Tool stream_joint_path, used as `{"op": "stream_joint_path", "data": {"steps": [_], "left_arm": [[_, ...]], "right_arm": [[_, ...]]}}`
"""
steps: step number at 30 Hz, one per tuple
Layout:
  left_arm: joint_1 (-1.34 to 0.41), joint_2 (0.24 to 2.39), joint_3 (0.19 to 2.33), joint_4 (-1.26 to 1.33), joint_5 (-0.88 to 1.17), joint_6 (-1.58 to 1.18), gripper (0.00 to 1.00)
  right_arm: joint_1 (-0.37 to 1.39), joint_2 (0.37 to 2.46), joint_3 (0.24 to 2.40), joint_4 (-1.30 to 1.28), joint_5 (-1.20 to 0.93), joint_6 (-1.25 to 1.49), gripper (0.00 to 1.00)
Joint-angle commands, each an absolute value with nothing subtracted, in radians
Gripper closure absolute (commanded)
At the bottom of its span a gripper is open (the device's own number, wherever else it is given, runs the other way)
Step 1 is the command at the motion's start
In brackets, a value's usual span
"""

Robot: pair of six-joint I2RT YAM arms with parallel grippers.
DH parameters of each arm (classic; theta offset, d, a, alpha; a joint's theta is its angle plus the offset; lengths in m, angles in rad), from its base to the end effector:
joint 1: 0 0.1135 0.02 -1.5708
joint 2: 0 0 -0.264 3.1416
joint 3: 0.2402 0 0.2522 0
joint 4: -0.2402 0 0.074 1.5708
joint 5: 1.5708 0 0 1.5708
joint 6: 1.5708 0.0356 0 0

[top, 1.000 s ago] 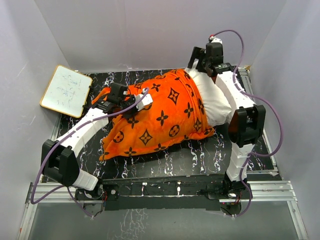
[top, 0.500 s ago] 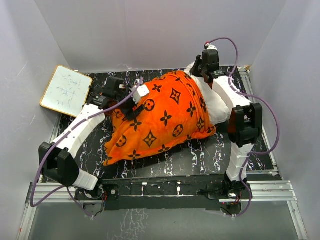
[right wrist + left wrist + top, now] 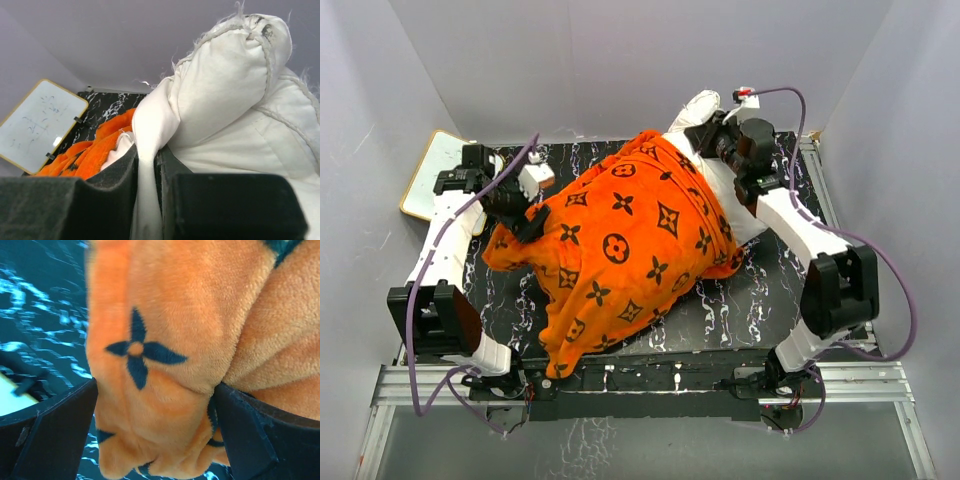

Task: Remove the pillowcase from the pillow
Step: Remove the pillow from the pillowcase.

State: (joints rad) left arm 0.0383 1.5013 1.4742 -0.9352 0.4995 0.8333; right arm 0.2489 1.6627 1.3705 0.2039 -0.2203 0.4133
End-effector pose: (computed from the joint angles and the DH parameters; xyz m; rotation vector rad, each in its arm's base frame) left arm 0.3088 -0.0052 0.3438 1.0972 2.1207 -0.2349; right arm 0.3900 0.1072 0.3537 -0.0318 1.7022 0.6812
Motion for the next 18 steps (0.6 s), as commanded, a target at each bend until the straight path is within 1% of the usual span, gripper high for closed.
{"op": "stream_joint_path", "data": {"steps": [1, 3, 6, 9, 11, 12, 16, 18], "left_arm": [[0.054, 1.454, 1.397, -1.159, 0.541, 1.048, 0.03], [0.064, 1.454, 1.411, -1.275, 0.565, 1.128, 0.03], [0.083, 1.447, 1.442, -1.366, 0.576, 1.211, 0.04], [0.096, 1.446, 1.505, -1.414, 0.588, 1.244, 0.08], [0.098, 1.451, 1.540, -1.431, 0.602, 1.241, 0.13], [0.097, 1.450, 1.543, -1.431, 0.605, 1.235, 0.17], [0.097, 1.439, 1.496, -1.430, 0.586, 1.258, 0.32], [0.098, 1.440, 1.471, -1.417, 0.591, 1.260, 0.37]], "right_arm": [[0.255, 1.477, 1.268, 0.564, -0.236, 0.437, 0.92], [0.255, 1.424, 1.201, 0.583, -0.191, 0.417, 0.92], [0.252, 1.345, 1.116, 0.588, -0.089, 0.374, 0.92], [0.231, 1.263, 1.019, 0.615, 0.013, 0.355, 0.92], [0.200, 1.213, 0.952, 0.653, 0.053, 0.383, 0.92], [0.179, 1.191, 0.922, 0.674, 0.057, 0.417, 0.92], [0.129, 1.131, 0.854, 0.714, 0.044, 0.476, 0.92], [0.124, 1.122, 0.847, 0.716, 0.027, 0.482, 0.92]]}}
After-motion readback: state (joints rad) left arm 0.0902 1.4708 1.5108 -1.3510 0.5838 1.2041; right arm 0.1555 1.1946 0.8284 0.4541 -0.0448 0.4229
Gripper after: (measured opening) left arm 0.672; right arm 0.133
